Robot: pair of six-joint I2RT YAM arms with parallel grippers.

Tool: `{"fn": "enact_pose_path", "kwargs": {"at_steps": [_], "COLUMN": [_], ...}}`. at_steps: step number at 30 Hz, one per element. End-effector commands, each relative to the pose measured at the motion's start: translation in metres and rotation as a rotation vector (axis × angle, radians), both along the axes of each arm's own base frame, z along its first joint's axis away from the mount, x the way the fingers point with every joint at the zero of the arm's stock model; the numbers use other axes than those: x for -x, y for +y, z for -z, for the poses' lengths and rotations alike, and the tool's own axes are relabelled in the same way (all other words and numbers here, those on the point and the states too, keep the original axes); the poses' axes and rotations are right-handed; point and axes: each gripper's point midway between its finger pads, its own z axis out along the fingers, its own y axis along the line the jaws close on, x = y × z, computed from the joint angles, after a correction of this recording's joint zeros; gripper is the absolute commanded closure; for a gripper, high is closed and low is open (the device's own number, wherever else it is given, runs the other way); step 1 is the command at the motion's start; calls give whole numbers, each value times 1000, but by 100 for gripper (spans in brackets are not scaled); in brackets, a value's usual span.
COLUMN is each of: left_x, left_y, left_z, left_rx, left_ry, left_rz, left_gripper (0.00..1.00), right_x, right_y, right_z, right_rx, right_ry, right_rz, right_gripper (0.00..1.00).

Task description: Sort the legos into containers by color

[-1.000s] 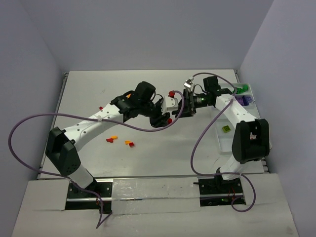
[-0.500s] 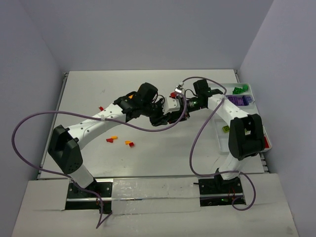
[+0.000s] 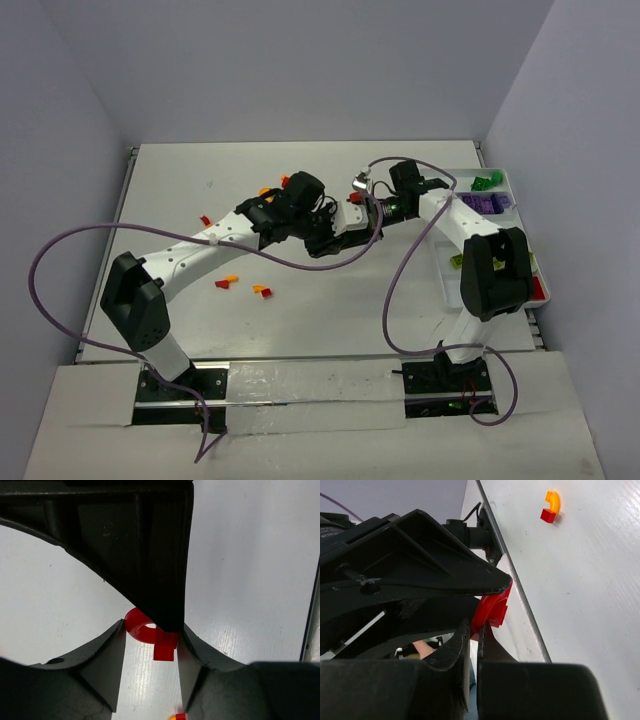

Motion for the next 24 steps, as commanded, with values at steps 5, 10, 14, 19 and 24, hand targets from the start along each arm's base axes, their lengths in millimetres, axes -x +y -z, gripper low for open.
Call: {"fn": "enact_pose_path", "kwargs": {"at_steps": [5, 10, 14, 19, 24], "left_x": [-8, -28, -32, -26, -31], "left_y": [20, 76, 109, 118, 115], "left_z": [-31, -62, -61, -41, -37], "left_rx": [83, 195, 185, 180, 187], "left_ry": [53, 169, 155, 203, 223], "left_rz": [-40, -153, -246, -284, -304], "left_gripper": [1, 1, 1, 1, 1], "right_x": [5, 6, 13, 33, 66], "right_y": [-18, -64, -123, -211, -275], "right_z": [3, 23, 34, 44, 41], "right_rx": [68, 208, 374, 763, 1117], "right_ry": [-149, -156, -172, -247, -293], "right_rz": [2, 58, 156, 237, 254], "right_gripper": [100, 100, 100, 100, 100]}}
